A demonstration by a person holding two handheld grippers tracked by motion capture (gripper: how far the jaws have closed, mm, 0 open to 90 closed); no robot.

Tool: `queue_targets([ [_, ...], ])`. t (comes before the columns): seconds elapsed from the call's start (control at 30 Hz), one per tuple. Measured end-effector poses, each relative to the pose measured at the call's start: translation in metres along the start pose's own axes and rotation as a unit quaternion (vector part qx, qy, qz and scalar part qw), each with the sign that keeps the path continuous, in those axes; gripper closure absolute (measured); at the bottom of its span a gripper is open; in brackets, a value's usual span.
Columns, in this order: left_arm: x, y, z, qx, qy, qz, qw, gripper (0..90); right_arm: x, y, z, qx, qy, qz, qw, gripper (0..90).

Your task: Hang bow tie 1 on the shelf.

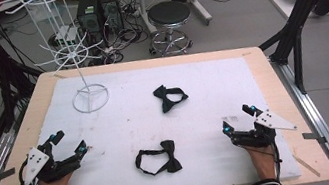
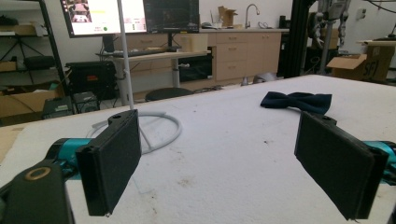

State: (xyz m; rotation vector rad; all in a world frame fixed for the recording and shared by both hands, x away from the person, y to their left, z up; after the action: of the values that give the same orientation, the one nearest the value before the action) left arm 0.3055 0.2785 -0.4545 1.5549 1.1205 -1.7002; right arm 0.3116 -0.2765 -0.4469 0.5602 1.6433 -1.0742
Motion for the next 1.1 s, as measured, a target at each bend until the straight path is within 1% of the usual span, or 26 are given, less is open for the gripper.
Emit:
queue_targets([
  [0.07,0.0,0.0,0.0,0.0,0.0,0.0,1.0,15.1,-0.003,0.0,0.001,-0.001,-0.003,0.001,1.0,3.8],
  [0.1,0.0,0.0,0.0,0.0,0.0,0.0,1.0,15.1,-0.01,0.0,0.001,-0.002,-0.005,0.0,1.0,3.8],
  [0.13,0.0,0.0,0.0,0.0,0.0,0.0,1.0,15.1,-0.012,0.0,0.0,-0.007,-0.001,-0.004,1.0,3.8],
  [0.3,0.0,0.0,0.0,-0.001,0.0,0.0,1.0,15.1,-0.035,0.005,-0.001,-0.021,-0.016,-0.012,0.9996,3.8],
  [0.33,0.0,0.0,0.0,-0.002,0.0,0.0,1.0,15.1,-0.04,0.006,-0.002,-0.027,-0.018,-0.017,0.9993,3.8],
  [0.43,0.0,0.0,0.0,-0.003,0.0,0.002,1.0,15.1,-0.055,0.01,-0.005,-0.033,-0.037,-0.029,0.9984,3.8],
  [0.5,0.0,0.0,0.0,-0.002,0.0,0.002,1.0,15.1,-0.062,0.014,-0.007,-0.038,-0.045,-0.043,0.9973,3.8],
  [0.6,0.0,0.0,0.0,-0.003,0.0,0.002,1.0,15.1,-0.073,0.021,-0.01,-0.049,-0.05,-0.055,0.996,3.8],
  [0.73,0.0,0.0,0.0,-0.003,0.0,0.002,1.0,15.0,-0.085,0.027,-0.011,-0.054,-0.054,-0.067,0.9948,3.8],
  [0.8,0.0,0.0,0.0,-0.004,0.001,0.002,1.0,15.1,-0.09,0.032,-0.012,-0.059,-0.053,-0.076,0.9939,3.8],
  [0.83,0.0,0.0,0.0,-0.003,0.001,0.002,1.0,15.1,-0.093,0.034,-0.012,-0.063,-0.048,-0.081,0.9936,3.8],
  [0.93,0.0,0.0,0.0,-0.004,0.0,0.003,1.0,15.1,-0.1,0.042,-0.013,-0.068,-0.046,-0.096,0.992,3.8],
  [0.97,0.0,0.0,0.0,-0.004,0.0,0.003,1.0,15.1,-0.103,0.046,-0.014,-0.071,-0.049,-0.104,0.9908,3.8],
  [1.0,0.0,0.0,0.0,-0.004,0.0,0.003,1.0,15.1,-0.105,0.049,-0.015,-0.073,-0.051,-0.106,0.9903,3.8],
  [1.1,0.0,-0.001,0.0,-0.005,-0.001,0.004,1.0,15.0,-0.111,0.059,-0.017,-0.08,-0.059,-0.128,0.9868,3.8],
])
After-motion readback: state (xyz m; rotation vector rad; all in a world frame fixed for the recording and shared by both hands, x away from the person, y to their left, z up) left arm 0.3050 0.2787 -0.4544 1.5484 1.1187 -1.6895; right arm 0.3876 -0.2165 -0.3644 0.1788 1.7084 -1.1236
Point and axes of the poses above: each handheld gripper's, and its own axes: y roughly forward along the jaws, x roughly out of its underside, z roughly to its right, the point moved 4 cm from there along y, roughly forward along the jaws, and after that the axes turned 12 degrees about -z, right-handed, at the moved point
